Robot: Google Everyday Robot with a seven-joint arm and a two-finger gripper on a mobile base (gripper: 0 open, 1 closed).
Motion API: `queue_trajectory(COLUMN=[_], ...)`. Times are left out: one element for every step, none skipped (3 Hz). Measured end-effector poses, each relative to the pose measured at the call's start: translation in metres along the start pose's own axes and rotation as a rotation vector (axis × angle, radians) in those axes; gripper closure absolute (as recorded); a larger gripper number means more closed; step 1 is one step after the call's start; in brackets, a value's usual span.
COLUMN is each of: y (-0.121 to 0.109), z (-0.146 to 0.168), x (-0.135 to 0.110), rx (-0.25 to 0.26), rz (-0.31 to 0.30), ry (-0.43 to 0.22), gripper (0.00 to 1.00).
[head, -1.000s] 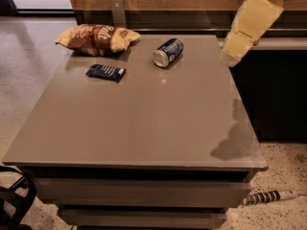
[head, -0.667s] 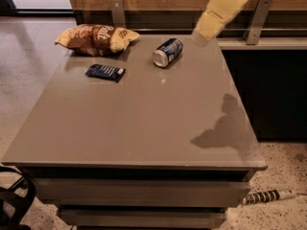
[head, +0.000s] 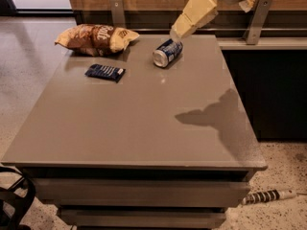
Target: Place pepsi can upright
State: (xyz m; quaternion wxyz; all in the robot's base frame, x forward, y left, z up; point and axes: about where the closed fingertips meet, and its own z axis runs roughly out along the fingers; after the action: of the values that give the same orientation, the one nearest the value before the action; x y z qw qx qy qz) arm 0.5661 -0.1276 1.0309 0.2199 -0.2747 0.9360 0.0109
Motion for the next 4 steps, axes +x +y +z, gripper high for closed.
queue_trajectory(y=[0.001,-0.009,-0.022,-0.034], z=[0.0,-0.004,0.004,0.031], x=[-0.003,-0.017,-0.032,-0.045], rx=[-0.002,0.008,-0.02,-0.016], rz=[0.038,0.046,0.157,0.386], ry=[-0.007,-0.013,0.0,0.06], gripper=[0.0,0.0,0.0,0.0])
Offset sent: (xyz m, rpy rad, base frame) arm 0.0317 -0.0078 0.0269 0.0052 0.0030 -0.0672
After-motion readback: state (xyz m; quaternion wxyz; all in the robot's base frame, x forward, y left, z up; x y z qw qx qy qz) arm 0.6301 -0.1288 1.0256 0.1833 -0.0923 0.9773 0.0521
